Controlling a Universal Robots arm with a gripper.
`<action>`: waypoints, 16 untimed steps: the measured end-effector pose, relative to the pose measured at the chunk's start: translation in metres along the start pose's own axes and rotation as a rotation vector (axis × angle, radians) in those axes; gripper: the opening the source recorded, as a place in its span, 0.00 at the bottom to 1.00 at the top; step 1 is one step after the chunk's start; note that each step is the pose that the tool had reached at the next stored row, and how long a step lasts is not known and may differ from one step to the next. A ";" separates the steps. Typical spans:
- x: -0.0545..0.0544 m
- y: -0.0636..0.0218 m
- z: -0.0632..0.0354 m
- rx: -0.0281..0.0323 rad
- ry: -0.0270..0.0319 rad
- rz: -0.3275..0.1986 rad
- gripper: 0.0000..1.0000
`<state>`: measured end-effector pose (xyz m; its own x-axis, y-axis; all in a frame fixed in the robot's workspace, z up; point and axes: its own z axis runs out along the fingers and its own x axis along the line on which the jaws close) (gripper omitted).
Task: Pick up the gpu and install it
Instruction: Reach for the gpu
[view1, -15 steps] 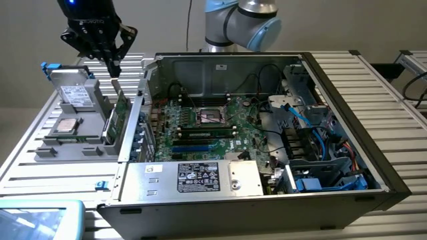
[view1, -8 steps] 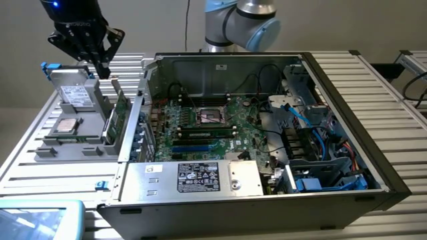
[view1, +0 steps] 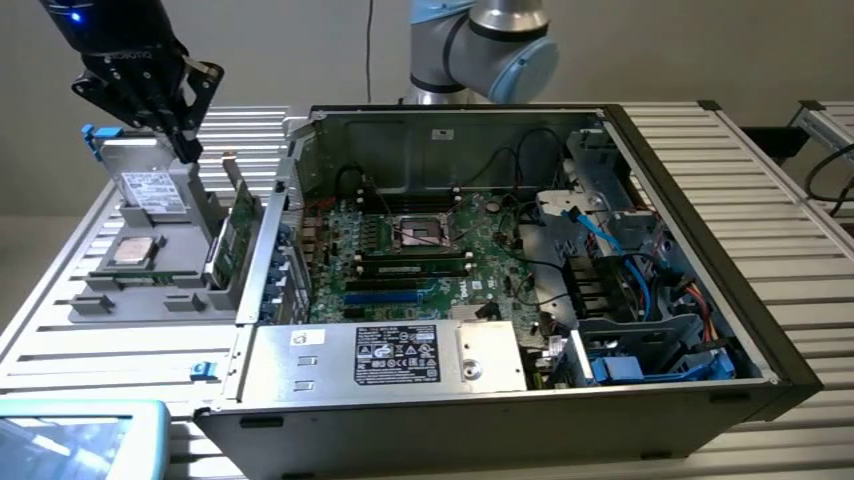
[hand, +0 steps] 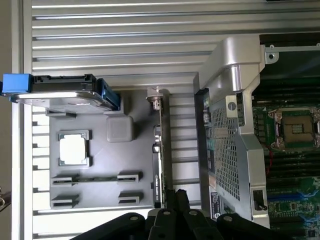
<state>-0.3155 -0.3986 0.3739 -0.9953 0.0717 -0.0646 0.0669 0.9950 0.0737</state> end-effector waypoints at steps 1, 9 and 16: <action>0.002 -0.0002 0.0005 -0.0006 -0.0085 -0.001 0.12; 0.006 -0.0007 0.0092 -0.0016 -0.0228 -0.002 0.12; 0.007 0.0023 0.0096 -0.0031 -0.0228 -0.002 0.12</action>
<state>-0.3219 -0.3951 0.3641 -0.9936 0.0718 -0.0874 0.0651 0.9949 0.0766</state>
